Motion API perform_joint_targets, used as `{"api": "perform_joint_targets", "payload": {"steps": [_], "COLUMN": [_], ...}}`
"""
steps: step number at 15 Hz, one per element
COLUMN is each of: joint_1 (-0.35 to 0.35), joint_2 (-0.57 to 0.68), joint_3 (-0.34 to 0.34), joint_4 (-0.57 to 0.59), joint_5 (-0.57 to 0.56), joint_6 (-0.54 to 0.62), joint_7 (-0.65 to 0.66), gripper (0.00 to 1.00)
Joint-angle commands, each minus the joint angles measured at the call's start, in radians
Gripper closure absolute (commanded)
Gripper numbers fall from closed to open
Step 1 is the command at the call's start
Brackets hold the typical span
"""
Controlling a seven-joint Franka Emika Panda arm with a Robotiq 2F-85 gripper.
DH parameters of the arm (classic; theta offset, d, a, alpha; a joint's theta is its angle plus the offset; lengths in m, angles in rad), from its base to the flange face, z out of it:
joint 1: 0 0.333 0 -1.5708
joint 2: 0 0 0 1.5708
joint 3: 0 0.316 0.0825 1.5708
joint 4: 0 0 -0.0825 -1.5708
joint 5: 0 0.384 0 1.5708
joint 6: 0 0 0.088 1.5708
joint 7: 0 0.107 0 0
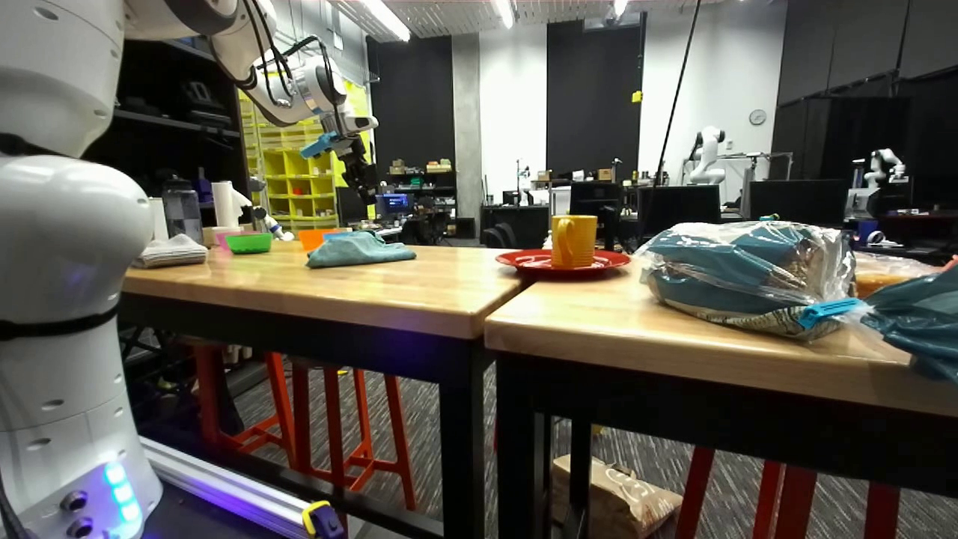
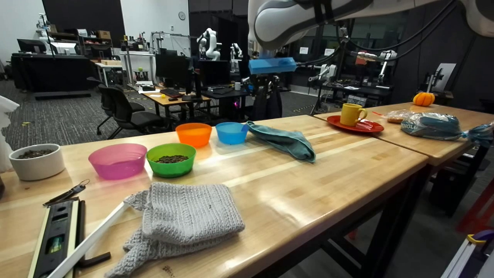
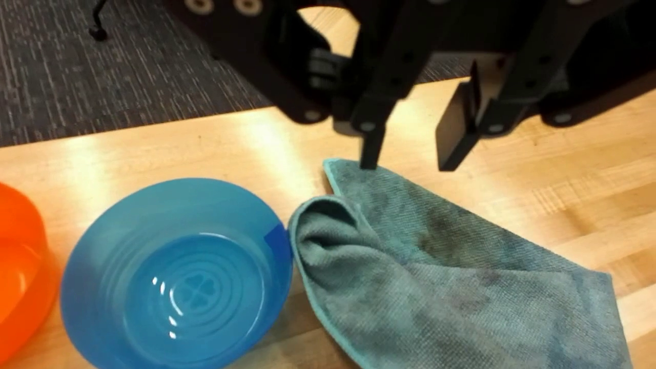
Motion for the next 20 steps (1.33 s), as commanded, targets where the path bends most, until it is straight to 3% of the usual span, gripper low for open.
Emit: {"api": "perform_joint_targets", "payload": {"steps": [1,4,6,16,17,18,20], "joint_1": [0.020,0.012,-0.033,-0.150,-0.155,-0.146,-0.152], "joint_2": [0.016,0.019,-0.063,-0.253,-0.271,-0.202,-0.231], "joint_3": [-0.013,-0.006,-0.016,-0.048,-0.051,-0.048,-0.050], "joint_4": [0.043,0.053,-0.037,-0.204,-0.228,-0.147,-0.187], "joint_5": [0.010,0.051,0.097,0.287,0.295,0.268,0.274], "joint_6": [-0.033,-0.055,-0.048,-0.178,-0.190,-0.179,-0.184], "joint_7": [0.012,-0.026,-0.110,-0.508,-0.534,-0.479,-0.509], "gripper": [0.35,0.15,0.02,0.00,0.00,0.00,0.00]}}
